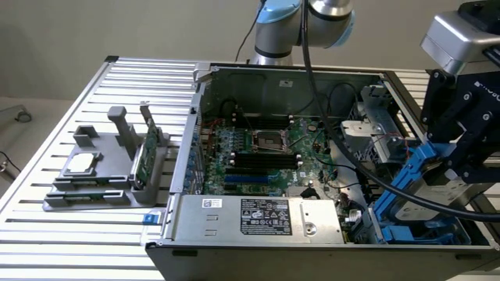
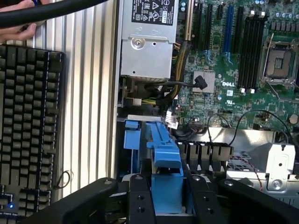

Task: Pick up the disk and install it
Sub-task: 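Insert the disk into the insertion slot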

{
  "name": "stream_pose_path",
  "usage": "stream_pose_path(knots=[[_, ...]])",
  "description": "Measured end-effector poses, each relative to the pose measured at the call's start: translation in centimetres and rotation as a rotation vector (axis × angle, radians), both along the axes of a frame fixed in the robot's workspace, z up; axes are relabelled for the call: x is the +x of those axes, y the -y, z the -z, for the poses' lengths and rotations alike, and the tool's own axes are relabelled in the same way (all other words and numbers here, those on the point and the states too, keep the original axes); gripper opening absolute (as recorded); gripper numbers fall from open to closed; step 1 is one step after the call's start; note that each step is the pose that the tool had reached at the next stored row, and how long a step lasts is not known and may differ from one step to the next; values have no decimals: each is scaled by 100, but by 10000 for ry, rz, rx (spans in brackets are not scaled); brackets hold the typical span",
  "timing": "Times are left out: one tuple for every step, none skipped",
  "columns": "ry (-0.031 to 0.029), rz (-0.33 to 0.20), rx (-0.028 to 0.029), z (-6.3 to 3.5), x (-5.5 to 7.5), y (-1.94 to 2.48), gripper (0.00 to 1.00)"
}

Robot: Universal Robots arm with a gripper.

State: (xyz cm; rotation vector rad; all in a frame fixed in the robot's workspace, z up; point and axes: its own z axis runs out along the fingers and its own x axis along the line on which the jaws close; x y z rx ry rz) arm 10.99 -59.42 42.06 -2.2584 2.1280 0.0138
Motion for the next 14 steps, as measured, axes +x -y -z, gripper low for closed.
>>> stream_pose_path(knots=[[0, -1, 15, 4, 2, -2, 33], [0, -1, 28, 9, 6, -2, 33], [0, -1, 36, 12, 12, -3, 33], [-1, 0, 41, 14, 23, -3, 33], [0, -5, 47, 18, 42, -3, 33], [-3, -12, 44, 17, 61, -3, 33], [-11, -22, 48, 19, 81, -3, 33], [-22, -36, 52, 21, 99, -3, 33], [-38, -51, 55, 24, 111, -2, 33], [-56, -67, 54, 25, 118, 1, 33], [-73, -79, 54, 28, 122, 6, 33], [-91, -91, 55, 32, 124, 15, 33], [-109, -100, 56, 37, 124, 28, 33], [-125, -107, 58, 42, 124, 44, 33]])
